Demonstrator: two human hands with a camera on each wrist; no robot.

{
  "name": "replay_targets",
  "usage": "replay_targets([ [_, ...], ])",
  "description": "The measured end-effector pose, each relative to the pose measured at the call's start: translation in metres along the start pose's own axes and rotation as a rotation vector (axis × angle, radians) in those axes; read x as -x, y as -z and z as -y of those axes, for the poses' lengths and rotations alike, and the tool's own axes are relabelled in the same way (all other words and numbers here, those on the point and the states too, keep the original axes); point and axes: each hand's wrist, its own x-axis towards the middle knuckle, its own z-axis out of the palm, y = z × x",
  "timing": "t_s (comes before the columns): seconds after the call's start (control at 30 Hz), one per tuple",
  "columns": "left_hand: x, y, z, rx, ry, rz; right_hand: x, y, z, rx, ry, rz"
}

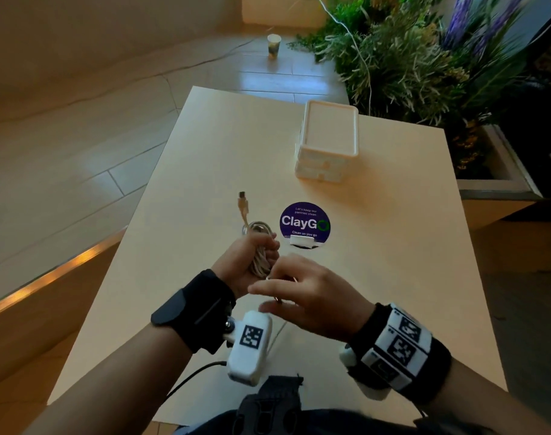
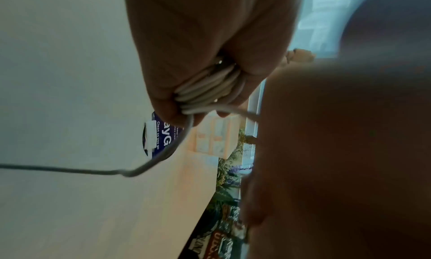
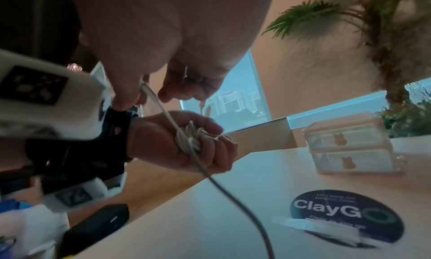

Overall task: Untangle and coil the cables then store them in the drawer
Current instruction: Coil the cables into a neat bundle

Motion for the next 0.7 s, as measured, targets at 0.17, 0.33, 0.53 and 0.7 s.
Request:
replay_targets([
  [0.17,0.011,-0.001,0.016,-0.400,-0.097,0.095,-0.014,0.008,-0.013,-0.159,-0.177,-0.201],
  [0.33,0.014,-0.001,0.019,-0.506,-0.094,0.129,-0.018,0.004,-0.018,0.300,0.098,-0.179],
  [0.53,0.018,-0.009,0.010,-0.739,-0.072,0.068,-0.012,-0.007,-0.033,0.500,0.034,-0.081],
  [0.7,0.014,-0.002,0.008,-0.550,0.053,0.085,-0.012,-0.012,-0.030,0.689,-0.119,-0.154],
])
